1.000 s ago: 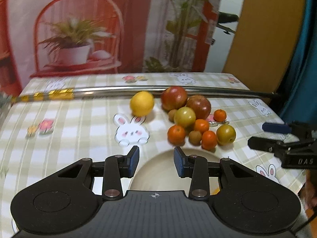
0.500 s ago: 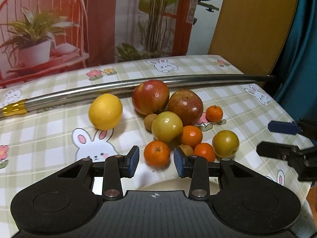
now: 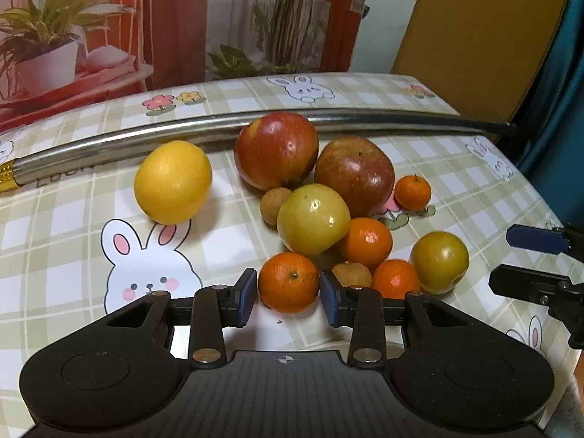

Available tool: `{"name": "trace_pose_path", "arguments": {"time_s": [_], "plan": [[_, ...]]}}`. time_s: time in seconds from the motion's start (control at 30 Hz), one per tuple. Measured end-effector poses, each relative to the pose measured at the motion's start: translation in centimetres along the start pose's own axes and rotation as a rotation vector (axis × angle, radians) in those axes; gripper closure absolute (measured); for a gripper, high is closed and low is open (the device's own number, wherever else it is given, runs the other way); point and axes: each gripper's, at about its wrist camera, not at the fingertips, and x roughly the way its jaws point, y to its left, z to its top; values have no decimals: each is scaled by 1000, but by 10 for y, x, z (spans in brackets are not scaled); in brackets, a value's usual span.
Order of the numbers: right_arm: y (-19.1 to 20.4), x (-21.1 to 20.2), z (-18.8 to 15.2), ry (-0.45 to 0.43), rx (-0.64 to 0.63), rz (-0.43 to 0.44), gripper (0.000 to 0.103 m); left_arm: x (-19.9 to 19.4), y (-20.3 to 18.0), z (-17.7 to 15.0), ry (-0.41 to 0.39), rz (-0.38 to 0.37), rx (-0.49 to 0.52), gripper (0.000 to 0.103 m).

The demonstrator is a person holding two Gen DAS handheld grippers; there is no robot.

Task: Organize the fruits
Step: 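Grasp a mandarin orange with the left tool while the right tool grasps a yellow-green fruit, then lower the mandarin and yellow-green fruit onto the white plate and open both tools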

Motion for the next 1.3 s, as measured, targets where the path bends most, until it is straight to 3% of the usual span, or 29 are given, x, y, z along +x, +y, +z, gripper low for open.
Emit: {"name": "trace_pose_path", "arguments": {"time_s": [0.5,0.67,0.9,1.3], "plan": [[8,32,3,29,-67,42,46,-37,10,-6,-63,29,-19,65],[2,44,2,42,-34,48,49,-57,14,-13,-87,29,-38,65],[-3,50,-5,56,18,89,60,-86,21,-36,-116,9,-87,65],[1,30,-10,28,21,64,60,-106,25,-80,-89,27,-131,65]]}}
